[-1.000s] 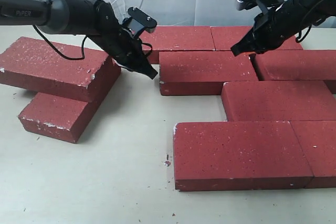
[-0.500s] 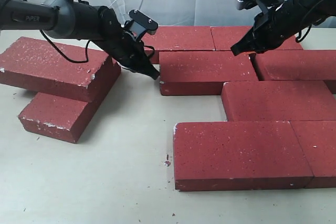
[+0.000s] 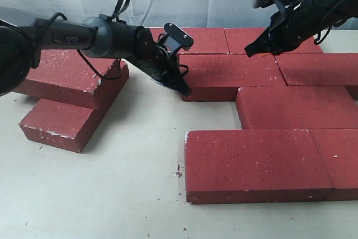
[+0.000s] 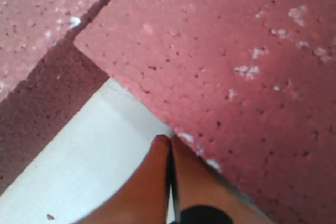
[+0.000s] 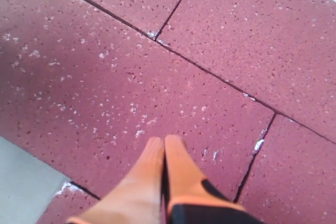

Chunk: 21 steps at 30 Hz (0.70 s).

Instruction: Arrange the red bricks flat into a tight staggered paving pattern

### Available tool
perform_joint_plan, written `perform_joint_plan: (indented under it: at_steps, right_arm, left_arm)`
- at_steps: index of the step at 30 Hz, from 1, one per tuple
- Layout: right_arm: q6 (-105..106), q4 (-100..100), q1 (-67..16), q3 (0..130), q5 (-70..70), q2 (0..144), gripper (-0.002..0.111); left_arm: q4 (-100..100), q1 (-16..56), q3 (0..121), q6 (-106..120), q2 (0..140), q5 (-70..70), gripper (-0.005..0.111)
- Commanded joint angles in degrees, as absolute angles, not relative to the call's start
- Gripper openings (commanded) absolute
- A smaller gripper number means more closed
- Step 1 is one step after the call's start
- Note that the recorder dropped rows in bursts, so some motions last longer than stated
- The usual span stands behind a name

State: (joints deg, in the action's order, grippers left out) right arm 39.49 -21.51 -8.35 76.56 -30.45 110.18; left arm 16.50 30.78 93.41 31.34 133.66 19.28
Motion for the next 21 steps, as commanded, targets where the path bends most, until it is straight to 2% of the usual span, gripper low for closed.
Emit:
perform_joint_plan:
  at_steps: [1,12,21]
  right_arm:
    - [39.86,-21.54,-8.05,76.32,-29.72,109.6,-0.001]
    - [39.86,-21.9,-8.05,76.32,-29.67,109.6,-0.001]
    - [39.86,-22.95,-8.05,76.32,-29.53,109.6,-0.001]
  left_arm:
    - [16.27,31.69,93.77,32.03,133.57,19.68,0.0]
    - [11.72,31.36,93.77,31.35,130.63,23.91,0.0]
    - [10.01,27.83,93.77,28.47,128.13,28.79,0.0]
